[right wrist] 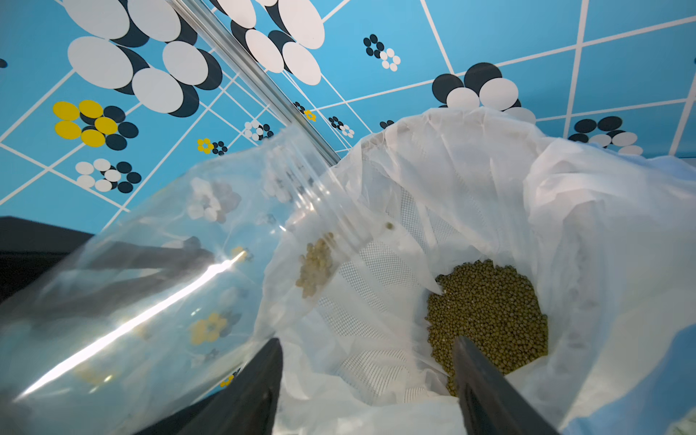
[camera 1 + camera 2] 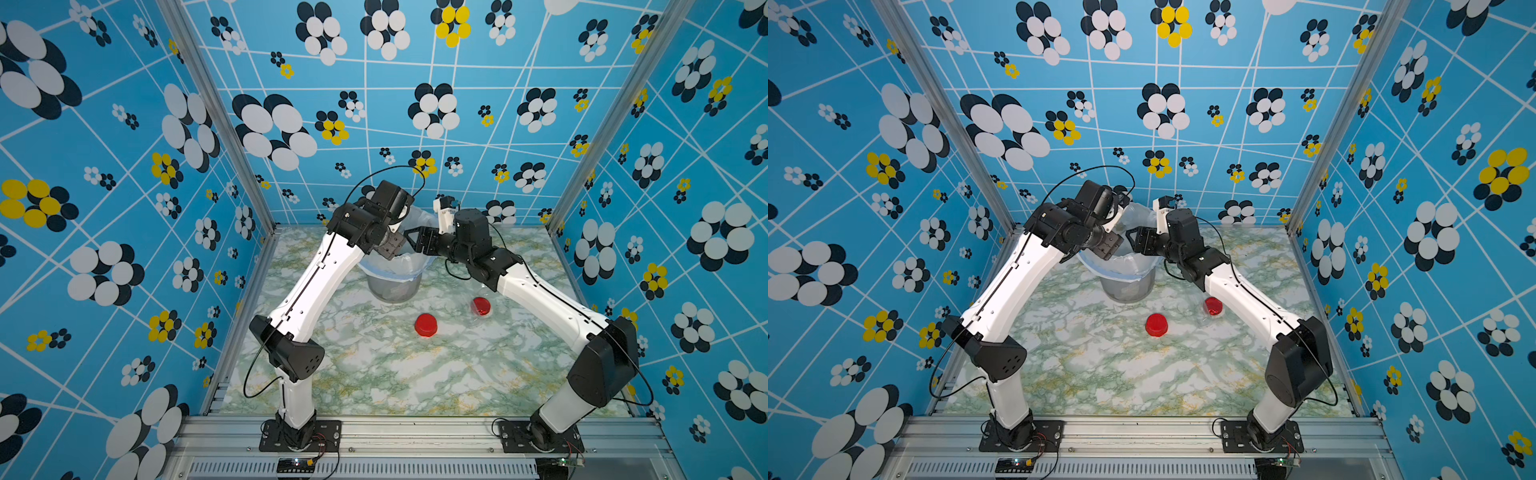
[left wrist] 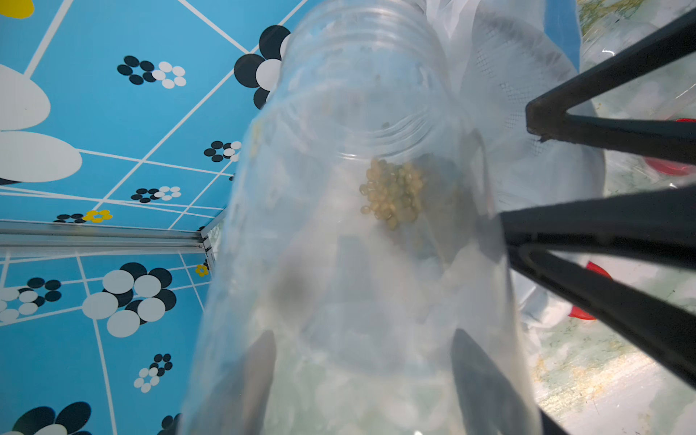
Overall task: Empty moldy mung beans from jars
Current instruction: Pour the moldy mung beans from the jar into the trash bin.
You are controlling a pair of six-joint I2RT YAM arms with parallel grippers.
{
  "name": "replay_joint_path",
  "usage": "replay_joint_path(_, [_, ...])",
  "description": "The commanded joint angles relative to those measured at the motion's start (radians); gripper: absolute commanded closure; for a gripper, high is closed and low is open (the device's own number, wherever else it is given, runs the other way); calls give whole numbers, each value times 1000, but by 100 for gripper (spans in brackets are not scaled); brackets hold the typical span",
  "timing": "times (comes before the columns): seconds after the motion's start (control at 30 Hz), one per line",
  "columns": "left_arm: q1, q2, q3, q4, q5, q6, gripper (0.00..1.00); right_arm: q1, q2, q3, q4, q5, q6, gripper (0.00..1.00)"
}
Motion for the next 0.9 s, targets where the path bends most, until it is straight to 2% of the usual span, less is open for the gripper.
replay_joint_path(0.0, [-5,-13,-14,-6,85,20,28,11,-28,2,30,2,-12,26])
replay_joint_path(0.33, [4,1,0,-41,106,30,29,11,-34,1,35,12,-17,26])
replay_joint_path(0.57, [66,83,125,-218,221,-50,29,11,-17,38,10,28,-27,26])
replay_joint_path(0.77, [71,147,171,-268,188,-67,27,11,-3,41,0,34,-24,26])
replay_joint_path(0.87, [57,170,192,-306,109,-68,26,11,5,52,-12,36,-27,25])
